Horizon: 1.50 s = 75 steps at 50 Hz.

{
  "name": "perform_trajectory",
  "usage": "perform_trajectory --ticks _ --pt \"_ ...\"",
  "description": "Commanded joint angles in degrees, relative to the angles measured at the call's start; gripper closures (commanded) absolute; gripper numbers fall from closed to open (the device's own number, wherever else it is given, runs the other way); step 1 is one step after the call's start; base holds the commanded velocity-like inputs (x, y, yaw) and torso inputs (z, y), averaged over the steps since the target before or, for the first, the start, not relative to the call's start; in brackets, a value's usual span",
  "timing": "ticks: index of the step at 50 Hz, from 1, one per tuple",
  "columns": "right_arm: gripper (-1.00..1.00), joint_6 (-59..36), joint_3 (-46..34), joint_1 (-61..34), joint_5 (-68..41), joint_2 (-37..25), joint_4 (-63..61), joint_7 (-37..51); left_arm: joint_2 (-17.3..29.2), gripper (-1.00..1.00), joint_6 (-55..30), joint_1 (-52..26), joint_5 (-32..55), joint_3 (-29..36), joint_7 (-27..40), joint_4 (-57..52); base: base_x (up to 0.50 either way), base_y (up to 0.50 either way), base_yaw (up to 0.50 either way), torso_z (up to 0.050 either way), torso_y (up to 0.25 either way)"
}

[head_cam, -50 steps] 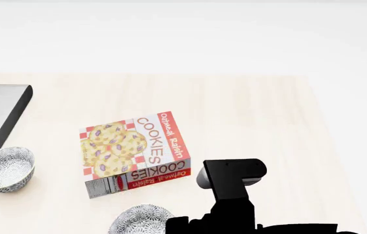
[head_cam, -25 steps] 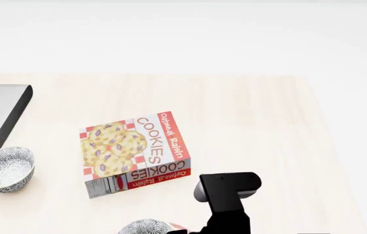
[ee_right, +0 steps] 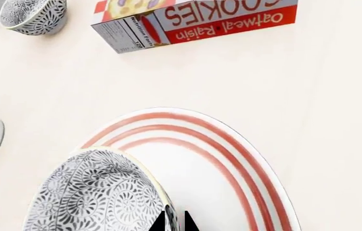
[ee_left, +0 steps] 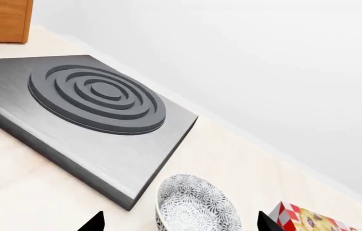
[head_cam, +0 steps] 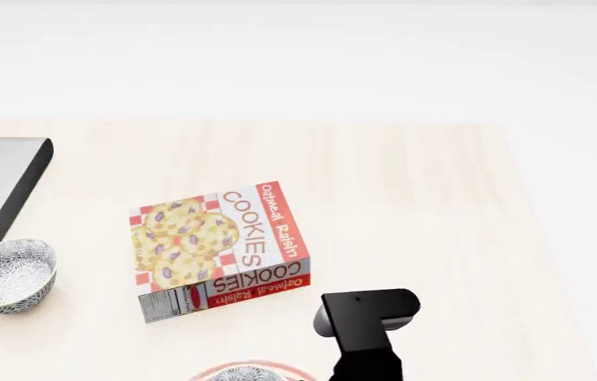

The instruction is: Pick the akita bowl next to the plate and place it on the plate.

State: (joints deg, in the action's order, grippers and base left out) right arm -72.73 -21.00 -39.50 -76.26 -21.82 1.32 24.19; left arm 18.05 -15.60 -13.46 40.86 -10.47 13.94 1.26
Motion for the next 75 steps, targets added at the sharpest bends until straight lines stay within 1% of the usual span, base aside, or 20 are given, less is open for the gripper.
perform_trajectory --ticks 1,11,39,40,47,50,58,61,68,75 --pt "1.0 1.6 -2.0 -0.9 2.1 0.3 2.1 -2.8 0.0 -1.0 0.2 0.0 0.0 0.2 0.1 0.1 0.0 0.0 0.0 0.0 0.0" --pt "1.0 2.6 -4.1 -1.1 4.0 0.7 3.4 -4.7 0.0 -1.0 0.6 0.0 0.0 0.3 -0.1 0.5 0.0 0.0 0.0 0.0 0.0" --pt "1.0 4.3 -6.8 -1.0 6.2 -0.2 2.5 -5.3 0.4 -1.0 0.3 0.2 0.5 0.5 0.5 -0.2 0.0 0.0 0.0 0.0 0.0" --pt "-1.0 4.2 -6.7 -1.2 5.8 -0.3 2.5 -5.6 0.3 -1.0 0.8 0.1 0.3 0.6 0.1 0.5 0.0 0.0 0.0 0.0 0.0" --pt "-1.0 3.5 -5.8 -1.3 4.1 -1.5 -1.3 -3.9 0.2 -1.0 1.3 -0.1 0.1 0.7 -0.2 1.2 0.0 0.0 0.0 0.0 0.0" --pt "-1.0 2.4 -5.4 -1.6 2.7 -1.9 -3.9 -2.4 0.4 -1.0 0.6 0.1 0.5 0.6 0.5 0.2 0.0 0.0 0.0 0.0 0.0" --pt "-1.0 -0.4 -4.3 -3.5 -0.7 -2.4 -8.4 2.1 0.2 -1.0 1.7 0.0 0.1 0.8 -0.3 1.6 0.0 0.0 0.0 0.0 0.0" --pt "-1.0 -1.0 -3.8 -4.3 -1.7 -2.8 -9.5 3.5 0.5 -1.0 0.5 0.2 0.7 0.7 0.6 0.0 0.0 0.0 0.0 0.0 0.0" --pt "-1.0 -1.4 -3.5 -5.4 -2.3 -3.5 -11.8 5.6 0.3 -1.0 1.7 -0.2 0.1 1.0 -0.2 1.7 0.0 0.0 0.0 0.0 0.0" --pt "-1.0 -1.5 -3.3 -6.0 -2.2 -4.6 -14.8 8.0 0.4 -1.0 1.3 0.0 0.4 1.0 0.2 1.1 0.0 0.0 0.0 0.0 0.0"
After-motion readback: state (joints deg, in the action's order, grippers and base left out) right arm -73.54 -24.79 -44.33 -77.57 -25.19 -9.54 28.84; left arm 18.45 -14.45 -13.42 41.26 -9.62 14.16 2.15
